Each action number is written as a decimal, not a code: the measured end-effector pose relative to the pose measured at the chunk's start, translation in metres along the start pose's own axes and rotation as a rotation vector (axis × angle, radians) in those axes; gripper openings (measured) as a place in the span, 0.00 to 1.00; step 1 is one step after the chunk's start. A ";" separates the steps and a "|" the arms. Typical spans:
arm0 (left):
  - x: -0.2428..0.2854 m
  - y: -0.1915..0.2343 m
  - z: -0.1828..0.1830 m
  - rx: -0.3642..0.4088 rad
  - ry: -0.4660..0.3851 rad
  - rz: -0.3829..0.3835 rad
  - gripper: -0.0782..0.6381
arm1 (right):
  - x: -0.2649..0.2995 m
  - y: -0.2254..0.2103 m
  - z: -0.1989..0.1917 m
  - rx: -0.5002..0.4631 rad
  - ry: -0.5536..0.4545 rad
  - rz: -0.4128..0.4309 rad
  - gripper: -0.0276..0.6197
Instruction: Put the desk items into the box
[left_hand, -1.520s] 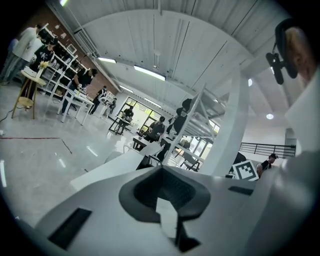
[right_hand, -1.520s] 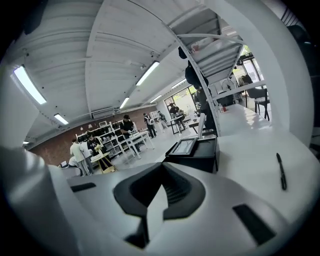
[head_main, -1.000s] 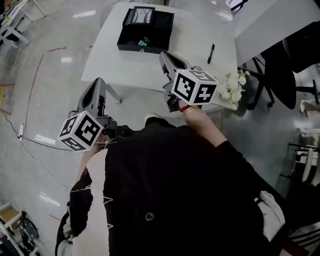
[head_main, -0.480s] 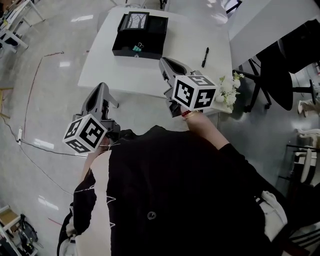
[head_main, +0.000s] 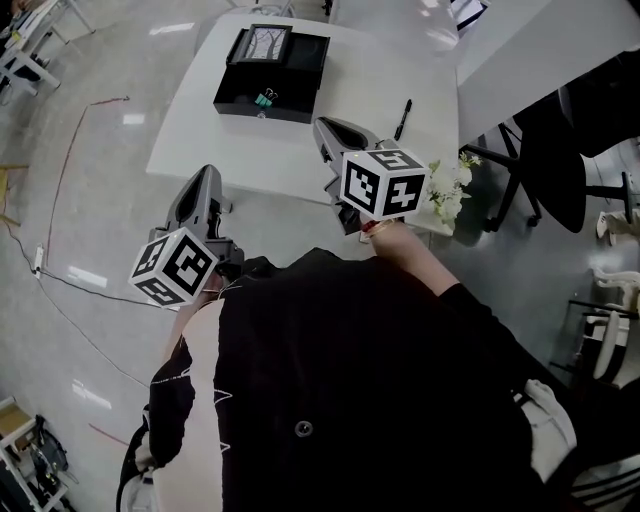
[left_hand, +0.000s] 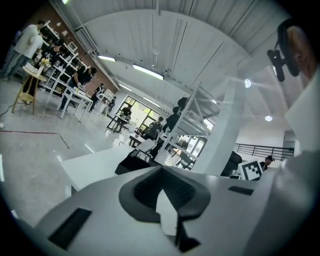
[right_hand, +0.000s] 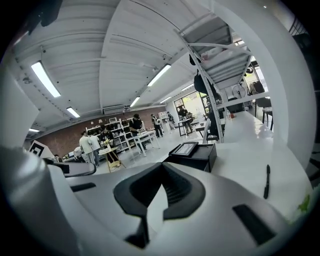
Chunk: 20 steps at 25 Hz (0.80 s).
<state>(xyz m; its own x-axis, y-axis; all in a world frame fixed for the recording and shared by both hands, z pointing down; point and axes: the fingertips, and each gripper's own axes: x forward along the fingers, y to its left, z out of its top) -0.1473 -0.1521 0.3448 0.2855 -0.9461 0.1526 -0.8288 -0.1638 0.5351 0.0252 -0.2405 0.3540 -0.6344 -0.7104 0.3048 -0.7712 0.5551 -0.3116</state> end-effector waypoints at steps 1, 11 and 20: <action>0.001 -0.003 -0.001 0.002 -0.002 0.000 0.12 | -0.001 -0.002 0.000 -0.002 0.003 0.003 0.05; 0.002 -0.008 -0.008 -0.007 -0.018 0.035 0.12 | 0.000 -0.009 -0.005 -0.027 0.030 0.030 0.05; -0.001 -0.007 -0.007 0.000 -0.026 0.057 0.12 | 0.005 -0.007 -0.007 -0.041 0.037 0.052 0.05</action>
<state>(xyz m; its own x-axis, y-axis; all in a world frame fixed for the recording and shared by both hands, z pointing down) -0.1385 -0.1482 0.3466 0.2249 -0.9609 0.1613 -0.8436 -0.1092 0.5258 0.0275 -0.2447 0.3639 -0.6744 -0.6644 0.3223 -0.7384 0.6083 -0.2910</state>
